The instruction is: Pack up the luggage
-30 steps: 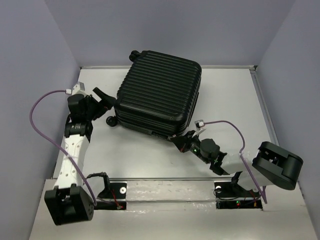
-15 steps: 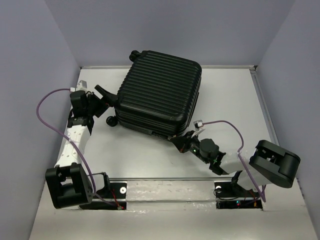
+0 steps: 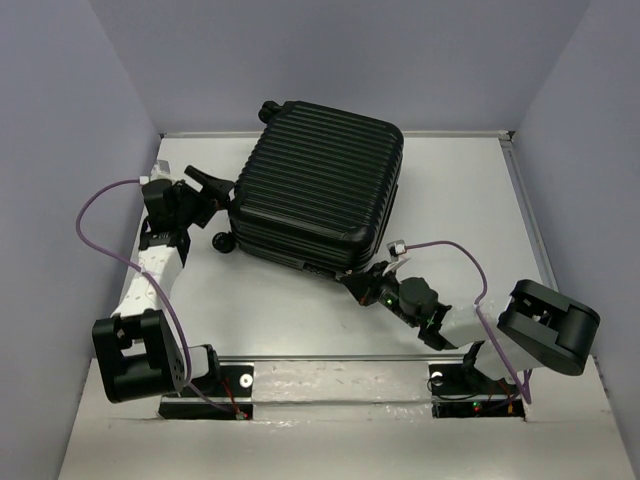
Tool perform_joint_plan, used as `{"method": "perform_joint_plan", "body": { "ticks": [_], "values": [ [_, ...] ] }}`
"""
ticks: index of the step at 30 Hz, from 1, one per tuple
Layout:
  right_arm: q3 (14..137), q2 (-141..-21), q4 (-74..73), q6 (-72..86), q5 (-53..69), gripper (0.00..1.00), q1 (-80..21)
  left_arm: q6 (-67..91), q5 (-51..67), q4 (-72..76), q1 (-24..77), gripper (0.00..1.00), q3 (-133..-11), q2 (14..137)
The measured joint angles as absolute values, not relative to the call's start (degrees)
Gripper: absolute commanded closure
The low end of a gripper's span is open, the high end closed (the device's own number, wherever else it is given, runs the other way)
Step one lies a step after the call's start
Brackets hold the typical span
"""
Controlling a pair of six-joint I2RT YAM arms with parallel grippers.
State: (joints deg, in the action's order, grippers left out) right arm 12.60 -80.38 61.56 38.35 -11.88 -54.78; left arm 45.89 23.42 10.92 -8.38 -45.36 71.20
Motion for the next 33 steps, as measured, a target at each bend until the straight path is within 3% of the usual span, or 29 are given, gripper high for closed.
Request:
{"method": "perform_joint_plan", "body": {
  "ticks": [18, 27, 33],
  "values": [
    [12.6, -80.8, 61.9, 38.2, -11.4, 0.93, -54.8, 54.2, 22.3, 23.0, -8.5, 0.19, -38.6, 72.2],
    [12.6, -81.0, 62.2, 38.2, -11.1, 0.93, -54.8, 58.2, 22.3, 30.5, -8.5, 0.17, -34.2, 72.1],
    [12.6, -81.0, 62.2, 38.2, -11.1, 0.93, -54.8, 59.8, 23.1, 33.0, -9.3, 0.26, -34.0, 72.2]
  ]
}}
